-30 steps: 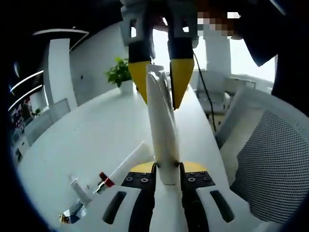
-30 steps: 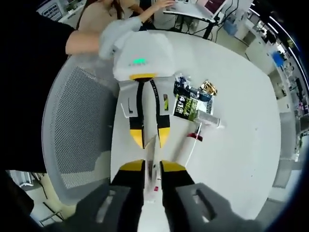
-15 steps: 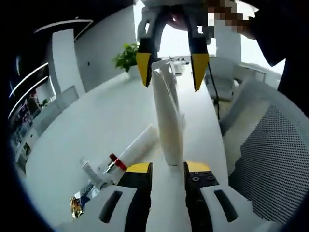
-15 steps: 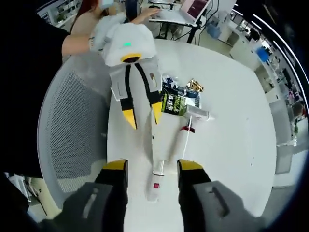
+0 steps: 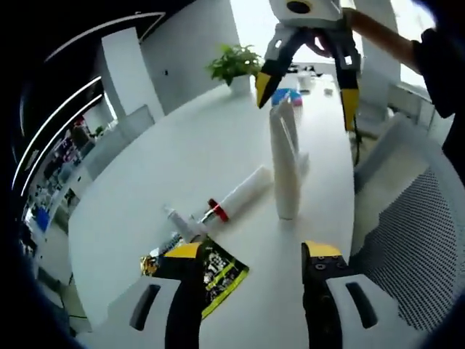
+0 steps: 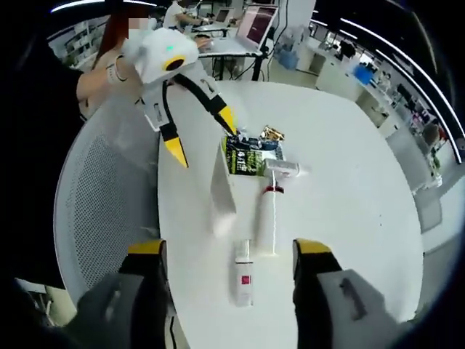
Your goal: Arrange the skincare products in the storage area until every visible bottle or jar stands upright without overlapping.
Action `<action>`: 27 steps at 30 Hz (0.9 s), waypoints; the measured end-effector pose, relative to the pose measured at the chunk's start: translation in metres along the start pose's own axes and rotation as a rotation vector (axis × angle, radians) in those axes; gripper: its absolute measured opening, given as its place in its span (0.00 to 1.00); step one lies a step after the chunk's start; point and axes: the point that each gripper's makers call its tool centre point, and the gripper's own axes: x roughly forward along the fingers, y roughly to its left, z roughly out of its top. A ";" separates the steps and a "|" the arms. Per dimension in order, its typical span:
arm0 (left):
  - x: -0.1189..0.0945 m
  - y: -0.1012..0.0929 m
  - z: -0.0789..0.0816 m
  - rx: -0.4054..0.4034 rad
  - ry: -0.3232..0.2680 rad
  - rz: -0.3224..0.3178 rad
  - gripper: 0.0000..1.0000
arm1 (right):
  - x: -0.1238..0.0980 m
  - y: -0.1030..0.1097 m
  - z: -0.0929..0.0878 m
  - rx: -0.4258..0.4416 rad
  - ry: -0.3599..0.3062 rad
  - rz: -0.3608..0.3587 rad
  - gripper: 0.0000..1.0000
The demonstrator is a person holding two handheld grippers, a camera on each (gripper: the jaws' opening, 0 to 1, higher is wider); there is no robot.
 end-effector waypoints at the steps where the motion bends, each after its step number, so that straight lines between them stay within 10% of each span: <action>1: -0.003 0.002 0.000 -0.009 -0.003 0.006 0.52 | -0.001 -0.001 -0.001 0.009 -0.007 -0.009 0.74; 14: -0.023 0.012 -0.010 -0.086 0.002 0.082 0.54 | -0.010 0.004 -0.011 0.158 -0.158 -0.115 0.89; 27: -0.048 0.017 -0.001 -0.121 -0.033 0.151 0.85 | -0.018 0.011 -0.022 0.272 -0.251 -0.182 0.99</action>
